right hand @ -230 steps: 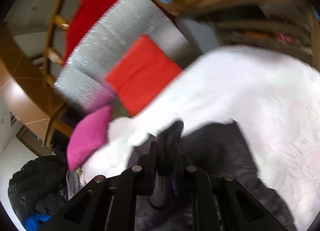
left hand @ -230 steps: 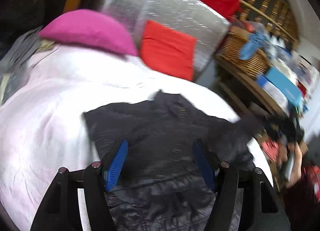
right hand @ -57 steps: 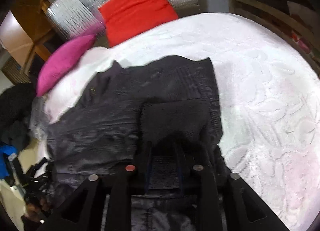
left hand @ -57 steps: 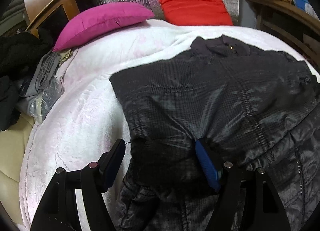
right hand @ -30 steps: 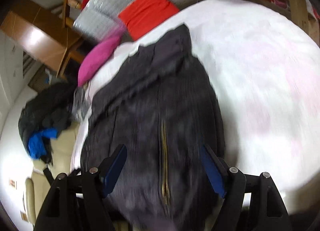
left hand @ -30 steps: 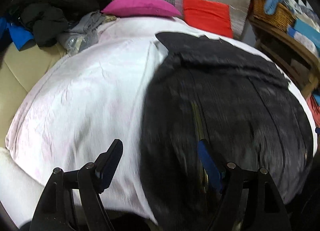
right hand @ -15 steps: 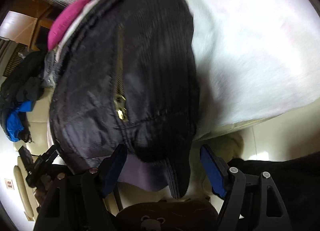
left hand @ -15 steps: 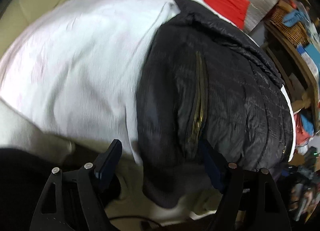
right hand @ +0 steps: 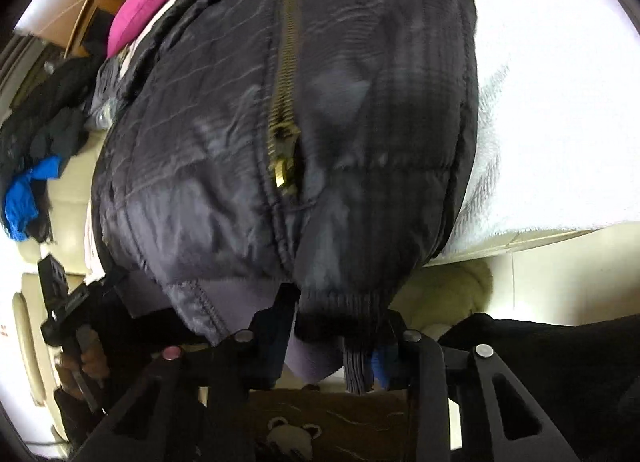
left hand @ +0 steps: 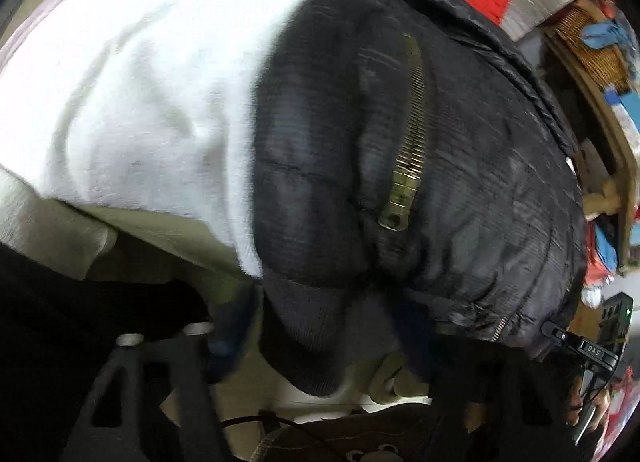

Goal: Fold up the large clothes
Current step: 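Lift the hem with both grippers and fold it toward the collar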

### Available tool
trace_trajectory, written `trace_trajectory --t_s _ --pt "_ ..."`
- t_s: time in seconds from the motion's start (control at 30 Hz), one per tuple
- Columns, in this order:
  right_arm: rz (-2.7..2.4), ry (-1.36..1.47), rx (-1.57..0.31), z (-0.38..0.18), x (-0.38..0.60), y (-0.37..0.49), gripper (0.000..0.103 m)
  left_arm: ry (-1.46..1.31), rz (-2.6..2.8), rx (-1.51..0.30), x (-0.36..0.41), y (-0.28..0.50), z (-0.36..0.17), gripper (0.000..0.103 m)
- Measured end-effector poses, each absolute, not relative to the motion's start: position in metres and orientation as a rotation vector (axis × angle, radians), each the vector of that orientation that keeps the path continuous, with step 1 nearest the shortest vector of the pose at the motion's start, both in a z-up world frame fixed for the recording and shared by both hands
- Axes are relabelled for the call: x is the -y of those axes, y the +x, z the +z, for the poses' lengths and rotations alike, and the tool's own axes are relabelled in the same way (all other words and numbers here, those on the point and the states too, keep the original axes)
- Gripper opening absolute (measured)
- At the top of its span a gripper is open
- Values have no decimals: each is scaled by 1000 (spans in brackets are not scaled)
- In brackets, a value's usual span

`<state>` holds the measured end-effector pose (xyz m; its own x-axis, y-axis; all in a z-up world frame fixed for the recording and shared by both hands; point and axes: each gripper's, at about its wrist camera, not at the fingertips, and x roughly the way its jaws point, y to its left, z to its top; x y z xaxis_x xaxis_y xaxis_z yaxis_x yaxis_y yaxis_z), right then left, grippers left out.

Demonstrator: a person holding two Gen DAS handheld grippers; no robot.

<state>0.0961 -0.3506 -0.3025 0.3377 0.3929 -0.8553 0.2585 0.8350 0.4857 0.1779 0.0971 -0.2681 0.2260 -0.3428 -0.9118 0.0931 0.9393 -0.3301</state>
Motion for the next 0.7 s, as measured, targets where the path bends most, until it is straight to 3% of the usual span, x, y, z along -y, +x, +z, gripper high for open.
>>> trace_trajectory --t_s 0.03,0.13,0.2,0.23,0.27,0.33,0.4,0.43,0.47,0.5,0.57,0.7 --pt "110 609 -1241 -299 347 95 36 -205 -312 -1303 -94 177 -267 47" --pt "143 625 -1229 -297 347 92 38 -177 -320 -1298 -87 177 -266 47" --pt "121 673 -1263 -307 351 97 39 -211 -332 -1311 -88 179 -267 57" --pt "116 700 -1280 -315 364 95 46 -228 -340 -1321 -85 182 -269 72" --pt "123 727 -1296 -320 364 97 67 -252 -349 -1332 -88 184 -271 77" --pt "153 746 -1294 -322 361 100 73 -266 -357 -1348 -89 184 -276 77" --pt "168 687 -1272 -317 352 101 70 -235 -374 -1342 -86 182 -277 69" --pt "179 647 -1267 -313 347 99 58 -219 -382 -1336 -83 181 -275 54" --pt "174 605 -1279 -309 343 96 38 -193 -387 -1330 -79 179 -273 45" --pt "165 575 -1295 -306 340 95 29 -170 -389 -1325 -76 178 -270 41" --pt "156 563 -1309 -298 341 88 21 -152 -403 -1323 -72 178 -266 14" --pt "205 558 -1223 -264 344 76 19 -163 -468 -1266 -69 176 -239 9"
